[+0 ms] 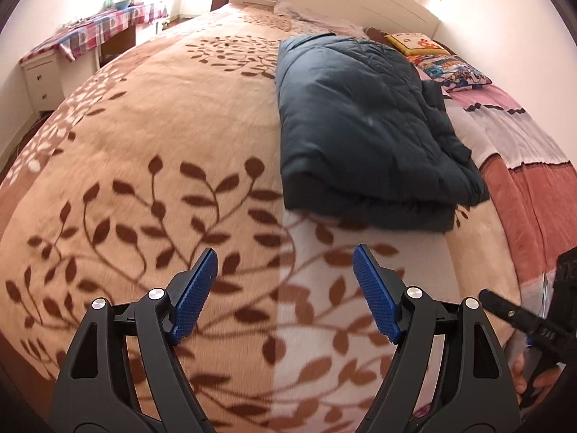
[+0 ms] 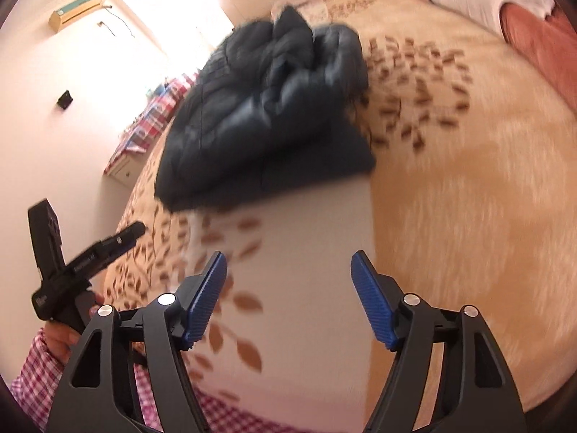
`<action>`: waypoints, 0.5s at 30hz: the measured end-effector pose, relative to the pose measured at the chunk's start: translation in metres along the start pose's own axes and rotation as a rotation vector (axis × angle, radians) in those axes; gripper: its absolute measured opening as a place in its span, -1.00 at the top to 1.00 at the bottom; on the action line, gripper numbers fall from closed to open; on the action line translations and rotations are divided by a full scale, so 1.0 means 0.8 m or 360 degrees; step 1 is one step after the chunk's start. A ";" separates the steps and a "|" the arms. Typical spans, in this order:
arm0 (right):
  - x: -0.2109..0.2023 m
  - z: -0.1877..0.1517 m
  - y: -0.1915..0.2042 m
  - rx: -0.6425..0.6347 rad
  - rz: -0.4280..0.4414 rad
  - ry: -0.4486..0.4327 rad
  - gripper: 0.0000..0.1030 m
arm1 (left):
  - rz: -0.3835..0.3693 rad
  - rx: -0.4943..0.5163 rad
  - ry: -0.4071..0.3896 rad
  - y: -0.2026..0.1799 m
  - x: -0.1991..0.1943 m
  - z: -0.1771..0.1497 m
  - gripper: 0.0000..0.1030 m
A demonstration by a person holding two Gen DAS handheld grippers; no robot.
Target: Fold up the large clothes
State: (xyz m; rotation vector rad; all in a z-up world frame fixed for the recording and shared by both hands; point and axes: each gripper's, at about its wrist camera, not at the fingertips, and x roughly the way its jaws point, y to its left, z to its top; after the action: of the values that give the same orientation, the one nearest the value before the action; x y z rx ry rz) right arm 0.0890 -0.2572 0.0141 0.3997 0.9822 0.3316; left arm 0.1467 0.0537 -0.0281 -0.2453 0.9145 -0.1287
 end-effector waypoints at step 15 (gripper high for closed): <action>-0.021 0.027 0.011 0.0100 0.0030 -0.0097 -0.35 | -0.0004 -0.0002 -0.0026 0.006 -0.024 0.002 -0.49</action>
State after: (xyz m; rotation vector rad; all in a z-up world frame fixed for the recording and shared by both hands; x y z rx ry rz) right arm 0.0981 -0.2610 0.0414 0.4739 0.9315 0.3047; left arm 0.1360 0.0628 -0.0136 -0.2483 0.8984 -0.1285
